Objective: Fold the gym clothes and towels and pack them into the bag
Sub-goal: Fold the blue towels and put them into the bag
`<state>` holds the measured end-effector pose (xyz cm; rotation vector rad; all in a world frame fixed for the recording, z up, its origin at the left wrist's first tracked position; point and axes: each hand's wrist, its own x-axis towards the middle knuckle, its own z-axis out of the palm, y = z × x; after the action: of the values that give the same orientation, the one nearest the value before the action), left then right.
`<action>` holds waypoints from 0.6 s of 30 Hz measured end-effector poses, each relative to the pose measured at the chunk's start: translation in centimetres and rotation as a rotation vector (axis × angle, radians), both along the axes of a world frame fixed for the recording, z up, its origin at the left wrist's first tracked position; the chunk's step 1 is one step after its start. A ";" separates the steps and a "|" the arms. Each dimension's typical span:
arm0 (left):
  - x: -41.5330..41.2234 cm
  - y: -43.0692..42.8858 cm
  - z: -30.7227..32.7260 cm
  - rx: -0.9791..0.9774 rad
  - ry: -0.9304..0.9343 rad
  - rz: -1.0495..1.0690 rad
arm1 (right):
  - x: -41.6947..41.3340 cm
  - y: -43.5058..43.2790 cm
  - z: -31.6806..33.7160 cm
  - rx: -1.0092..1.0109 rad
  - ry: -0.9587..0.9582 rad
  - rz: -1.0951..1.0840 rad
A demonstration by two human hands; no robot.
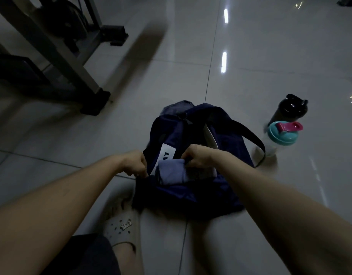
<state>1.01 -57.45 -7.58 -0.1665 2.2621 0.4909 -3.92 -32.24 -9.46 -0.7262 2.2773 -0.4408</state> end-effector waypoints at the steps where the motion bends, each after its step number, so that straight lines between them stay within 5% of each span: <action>1: 0.0 -0.4 0.0 0.020 0.042 0.028 | 0.0 -0.5 0.0 0.011 0.031 0.022; 7: 0.5 -2.9 -1.5 0.165 0.114 0.242 | 1.0 -2.7 -1.6 0.117 0.300 0.073; 14: -0.2 -2.8 0.2 0.270 -0.126 0.189 | 1.4 -2.1 -3.5 -0.034 0.324 -0.164; 18: -0.4 -2.9 1.3 0.369 -0.204 0.177 | 2.2 -2.9 -4.3 0.018 0.395 -0.077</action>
<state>0.63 -60.38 -6.30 -0.2182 1.9300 0.9310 -1.76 -35.16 -13.79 -0.7724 2.6820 -0.3337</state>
